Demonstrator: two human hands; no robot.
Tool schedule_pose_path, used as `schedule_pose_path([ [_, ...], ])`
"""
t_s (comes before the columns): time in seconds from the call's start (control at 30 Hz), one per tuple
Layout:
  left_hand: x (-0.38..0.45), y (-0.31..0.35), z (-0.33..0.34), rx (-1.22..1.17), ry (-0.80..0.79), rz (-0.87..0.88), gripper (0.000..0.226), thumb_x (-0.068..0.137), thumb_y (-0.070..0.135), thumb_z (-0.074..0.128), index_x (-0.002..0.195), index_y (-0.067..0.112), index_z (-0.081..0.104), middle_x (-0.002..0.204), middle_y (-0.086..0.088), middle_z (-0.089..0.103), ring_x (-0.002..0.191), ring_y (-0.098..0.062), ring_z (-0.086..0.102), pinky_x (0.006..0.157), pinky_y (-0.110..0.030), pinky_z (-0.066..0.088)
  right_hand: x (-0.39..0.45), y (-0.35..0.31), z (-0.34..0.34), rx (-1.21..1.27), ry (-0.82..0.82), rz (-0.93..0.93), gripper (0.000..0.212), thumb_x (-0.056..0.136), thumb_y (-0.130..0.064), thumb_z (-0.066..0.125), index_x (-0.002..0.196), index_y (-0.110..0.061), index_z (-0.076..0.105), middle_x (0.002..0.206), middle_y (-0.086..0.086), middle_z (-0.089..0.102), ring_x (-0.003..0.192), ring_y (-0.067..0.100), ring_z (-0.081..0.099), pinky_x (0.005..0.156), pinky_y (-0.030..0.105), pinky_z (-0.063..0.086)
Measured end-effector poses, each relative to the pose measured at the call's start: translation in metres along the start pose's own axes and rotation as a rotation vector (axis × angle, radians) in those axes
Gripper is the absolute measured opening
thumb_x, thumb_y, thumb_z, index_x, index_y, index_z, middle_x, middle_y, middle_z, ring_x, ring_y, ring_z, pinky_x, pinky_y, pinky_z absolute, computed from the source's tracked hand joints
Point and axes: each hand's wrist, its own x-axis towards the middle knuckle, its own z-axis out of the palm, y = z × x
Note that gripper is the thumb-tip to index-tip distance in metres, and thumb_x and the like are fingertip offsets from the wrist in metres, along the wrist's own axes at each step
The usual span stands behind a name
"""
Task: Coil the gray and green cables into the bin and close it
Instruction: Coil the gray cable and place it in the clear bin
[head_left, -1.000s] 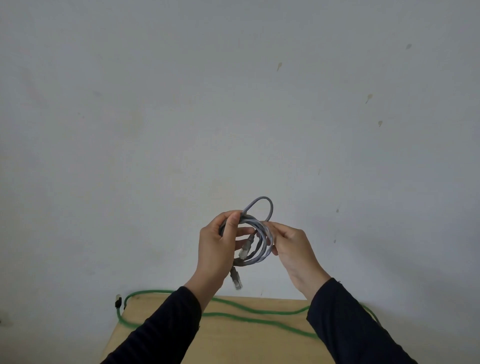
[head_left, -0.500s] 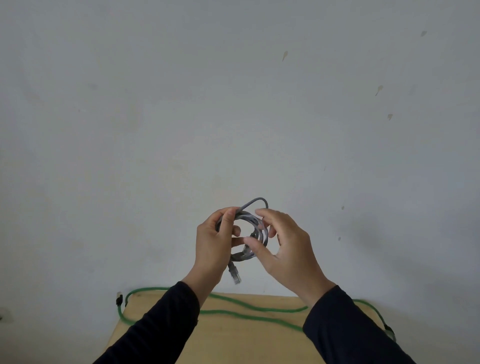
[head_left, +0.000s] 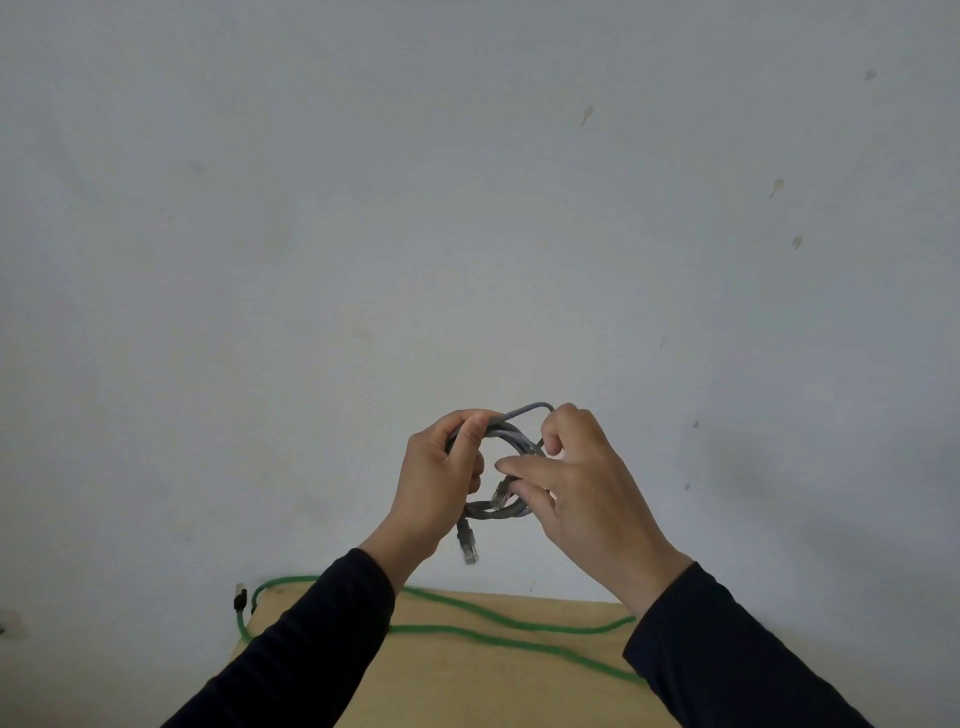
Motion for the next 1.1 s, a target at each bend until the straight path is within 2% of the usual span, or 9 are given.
schedule_pose_path([
  [0.17,0.0,0.001,0.001,0.032,-0.089,-0.014,0.028,0.097,0.022,0.046,0.088,0.016,0.071,0.043,0.011,0.042,0.043,-0.008,0.034,0.044,-0.016,0.034,0.006,0.004,0.003,-0.166,-0.14,-0.137,0.013,0.07,-0.011,0.074,0.079,-0.021,0.074,0.076,-0.004,0.034,0.078,0.012,0.032,0.055,0.022,0.027],
  [0.4,-0.005,-0.003,0.004,0.007,-0.172,-0.077,0.028,0.096,0.021,0.047,0.086,0.009,0.07,0.043,0.01,0.038,0.043,-0.011,0.031,0.043,-0.019,0.032,0.0,0.009,0.01,-0.296,-0.242,-0.263,0.013,0.066,-0.017,0.074,0.069,-0.028,0.069,0.076,-0.004,0.047,0.075,0.013,0.032,0.064,0.02,0.031],
  [0.53,-0.007,-0.005,-0.001,0.031,-0.149,-0.06,0.028,0.097,0.023,0.047,0.09,0.011,0.071,0.051,0.009,0.058,0.043,-0.011,0.039,0.045,-0.019,0.036,-0.01,-0.002,0.001,0.256,-0.186,-0.028,0.005,0.084,-0.019,0.058,0.085,-0.022,0.062,0.087,-0.017,0.046,0.084,0.006,0.04,0.072,0.018,0.042],
  [0.6,-0.004,-0.01,-0.005,0.036,-0.083,-0.061,0.028,0.096,0.027,0.048,0.087,0.016,0.073,0.051,0.002,0.052,0.044,-0.012,0.037,0.045,-0.02,0.035,-0.014,-0.015,-0.01,0.529,-0.146,0.091,0.006,0.089,-0.019,0.053,0.088,-0.02,0.058,0.09,-0.018,0.053,0.089,0.005,0.045,0.076,0.011,0.038],
  [0.67,-0.001,-0.015,-0.012,0.036,0.009,-0.085,0.028,0.095,0.03,0.048,0.085,0.018,0.072,0.045,0.005,0.042,0.042,-0.01,0.034,0.044,-0.02,0.032,-0.019,-0.024,-0.02,0.691,-0.118,0.159,0.007,0.091,-0.019,0.051,0.09,-0.017,0.058,0.092,-0.011,0.061,0.091,0.009,0.054,0.078,0.009,0.037],
  [0.77,0.005,-0.016,-0.024,0.02,0.087,-0.102,0.03,0.095,0.032,0.047,0.082,0.02,0.071,0.043,0.011,0.036,0.041,-0.009,0.03,0.043,-0.018,0.03,-0.024,-0.019,-0.029,0.929,-0.028,0.265,0.008,0.088,-0.016,0.05,0.089,-0.012,0.057,0.088,-0.002,0.068,0.087,0.007,0.062,0.076,0.015,0.043],
  [0.9,0.008,-0.009,-0.024,-0.029,0.111,-0.074,0.032,0.096,0.031,0.046,0.082,0.018,0.071,0.045,0.009,0.032,0.043,-0.01,0.026,0.042,-0.019,0.027,-0.024,-0.002,-0.027,1.27,0.048,0.463,0.009,0.09,-0.012,0.049,0.087,-0.006,0.055,0.079,-0.003,0.064,0.089,0.02,0.065,0.068,0.022,0.046],
  [0.97,0.005,-0.006,-0.019,-0.051,0.107,-0.056,0.032,0.096,0.03,0.046,0.082,0.018,0.071,0.046,0.009,0.031,0.044,-0.011,0.025,0.043,-0.02,0.025,-0.021,0.004,-0.024,1.289,0.099,0.572,0.016,0.094,-0.007,0.043,0.09,-0.008,0.058,0.073,-0.002,0.062,0.076,0.02,0.063,0.059,0.025,0.044],
  [1.1,-0.007,0.0,-0.007,-0.077,0.047,0.002,0.031,0.097,0.027,0.045,0.083,0.016,0.071,0.045,0.01,0.033,0.045,-0.011,0.026,0.042,-0.019,0.026,-0.013,0.014,-0.018,0.954,0.103,0.627,0.029,0.095,-0.006,0.044,0.094,-0.022,0.068,0.064,-0.006,0.062,0.056,0.011,0.051,0.051,0.02,0.038],
])
